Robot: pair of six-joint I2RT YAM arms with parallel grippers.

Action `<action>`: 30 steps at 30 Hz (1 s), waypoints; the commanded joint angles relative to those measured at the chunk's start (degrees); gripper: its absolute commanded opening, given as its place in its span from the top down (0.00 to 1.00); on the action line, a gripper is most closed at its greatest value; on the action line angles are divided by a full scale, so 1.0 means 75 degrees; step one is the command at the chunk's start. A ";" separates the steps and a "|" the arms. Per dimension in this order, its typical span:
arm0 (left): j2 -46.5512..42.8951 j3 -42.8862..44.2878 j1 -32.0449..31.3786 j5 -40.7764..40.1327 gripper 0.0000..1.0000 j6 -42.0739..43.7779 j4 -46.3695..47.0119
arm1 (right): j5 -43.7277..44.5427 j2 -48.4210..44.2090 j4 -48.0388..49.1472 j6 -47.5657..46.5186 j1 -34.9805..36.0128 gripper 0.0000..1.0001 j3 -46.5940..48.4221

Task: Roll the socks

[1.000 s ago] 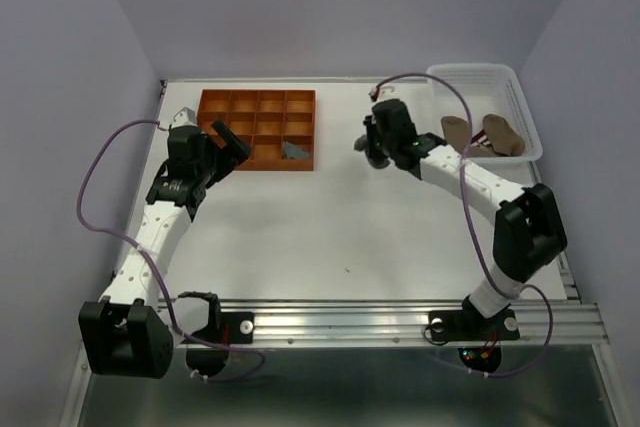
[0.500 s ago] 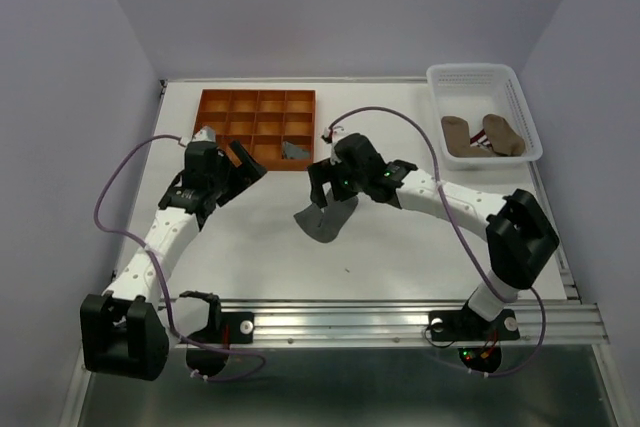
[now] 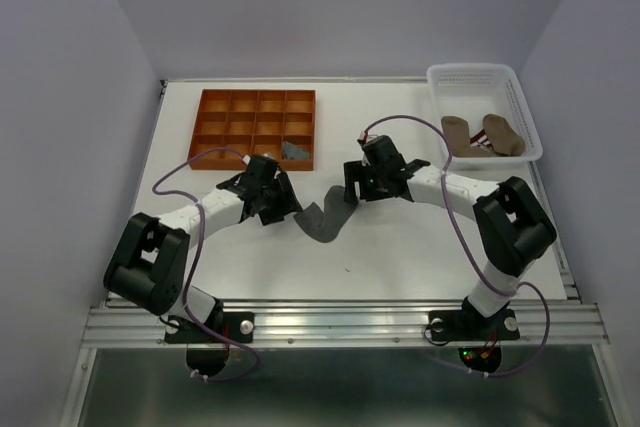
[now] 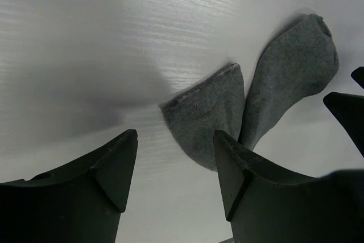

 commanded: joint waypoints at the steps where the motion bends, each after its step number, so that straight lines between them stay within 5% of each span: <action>1: 0.0273 0.0061 -0.0274 0.0001 0.34 -0.0116 0.0499 | -0.0513 0.0360 0.0316 0.0146 -0.0118 0.26 0.0062; 7: 0.0940 0.0272 -0.0626 -0.0256 0.33 -0.0210 0.0546 | -0.0714 0.0665 0.0551 0.0192 -0.0118 0.37 0.0039; 11: 0.1292 0.0424 -0.0767 -0.0444 0.34 -0.0269 0.0511 | -0.0866 0.0759 0.0761 0.0216 -0.0118 0.54 0.0039; 13: 0.1375 0.0494 -0.0918 -0.0596 0.47 -0.0408 0.0511 | -0.0924 0.0794 0.0809 0.0216 -0.0118 0.62 0.0051; 14: 0.1456 0.0518 -0.0966 -0.0713 0.72 -0.0421 0.0557 | -0.1052 0.0829 0.0832 0.0205 -0.0118 0.72 0.0074; 16: 0.1515 0.0658 -0.1059 -0.0842 1.00 -0.0479 0.0558 | -0.1194 0.0818 0.0844 0.0146 -0.0118 0.80 0.0097; 20: 0.1295 0.0764 -0.1107 -0.1193 1.00 -0.0573 0.0779 | -0.1184 0.0363 0.0879 -0.0053 -0.0118 0.91 0.0004; 30: -0.0007 0.0858 -0.1130 -0.2084 1.00 -0.0702 0.0571 | -0.0047 -0.0845 0.0376 -0.0031 -0.0118 0.91 0.0261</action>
